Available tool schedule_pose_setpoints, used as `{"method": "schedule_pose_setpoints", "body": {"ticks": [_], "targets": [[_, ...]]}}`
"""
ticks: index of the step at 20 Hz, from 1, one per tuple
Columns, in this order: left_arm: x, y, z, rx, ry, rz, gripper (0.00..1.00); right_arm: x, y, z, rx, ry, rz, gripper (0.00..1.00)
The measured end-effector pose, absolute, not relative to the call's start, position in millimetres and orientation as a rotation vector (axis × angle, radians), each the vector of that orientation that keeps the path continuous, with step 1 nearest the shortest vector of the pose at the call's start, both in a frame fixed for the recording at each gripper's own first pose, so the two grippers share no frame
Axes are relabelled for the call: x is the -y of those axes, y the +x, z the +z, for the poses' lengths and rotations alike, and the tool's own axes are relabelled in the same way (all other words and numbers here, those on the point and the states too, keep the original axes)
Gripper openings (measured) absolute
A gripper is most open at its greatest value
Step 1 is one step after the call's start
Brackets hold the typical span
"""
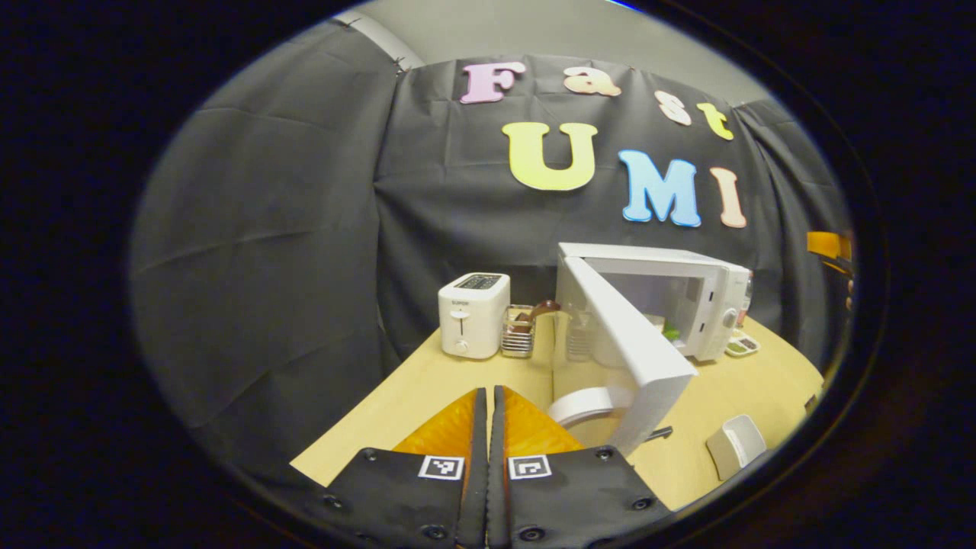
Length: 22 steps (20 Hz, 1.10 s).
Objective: Open the microwave oven with the left hand, put the food in, and close the microwave oven.
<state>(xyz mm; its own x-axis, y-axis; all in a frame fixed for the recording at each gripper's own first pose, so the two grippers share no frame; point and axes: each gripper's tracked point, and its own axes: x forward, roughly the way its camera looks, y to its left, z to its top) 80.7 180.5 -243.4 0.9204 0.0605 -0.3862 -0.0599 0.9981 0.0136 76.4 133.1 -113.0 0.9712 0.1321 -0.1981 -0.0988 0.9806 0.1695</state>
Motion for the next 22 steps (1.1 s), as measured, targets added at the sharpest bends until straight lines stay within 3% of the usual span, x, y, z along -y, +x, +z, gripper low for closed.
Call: {"method": "schedule_pose_setpoints", "body": {"ticks": [9,22], "targets": [[-103,76,-242,-0.415,0.029,0.024,0.07,-57,46,-115,-0.22,0.148,0.099,0.98],[27,120,-234,-0.394,0.047,-0.183,0.07,-2,32,-111,-0.211,0.133,0.056,0.98]]}}
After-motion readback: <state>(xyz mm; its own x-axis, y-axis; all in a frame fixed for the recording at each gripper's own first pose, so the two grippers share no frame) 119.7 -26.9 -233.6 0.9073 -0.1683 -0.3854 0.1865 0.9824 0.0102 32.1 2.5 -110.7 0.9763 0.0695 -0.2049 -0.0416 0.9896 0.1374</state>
